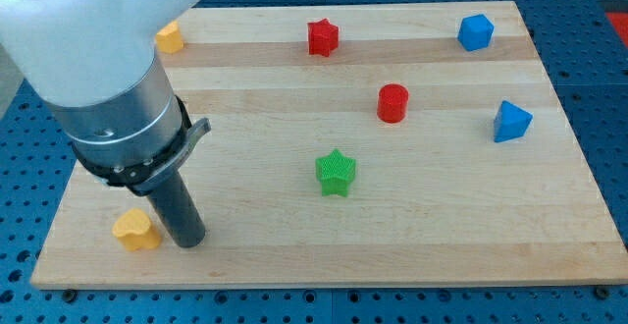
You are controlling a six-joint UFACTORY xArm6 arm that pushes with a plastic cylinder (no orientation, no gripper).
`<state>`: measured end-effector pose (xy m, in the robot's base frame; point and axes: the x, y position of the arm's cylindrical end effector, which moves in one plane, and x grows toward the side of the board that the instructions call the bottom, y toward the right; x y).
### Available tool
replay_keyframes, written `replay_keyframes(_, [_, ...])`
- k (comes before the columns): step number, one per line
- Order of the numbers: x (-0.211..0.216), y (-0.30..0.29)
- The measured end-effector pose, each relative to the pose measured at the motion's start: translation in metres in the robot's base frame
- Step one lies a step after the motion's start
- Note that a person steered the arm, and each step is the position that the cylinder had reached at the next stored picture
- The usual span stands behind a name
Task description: Slide yellow heart towards bottom left
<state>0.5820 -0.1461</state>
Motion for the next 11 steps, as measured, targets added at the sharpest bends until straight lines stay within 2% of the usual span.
replay_keyframes(11, [0.004,-0.044])
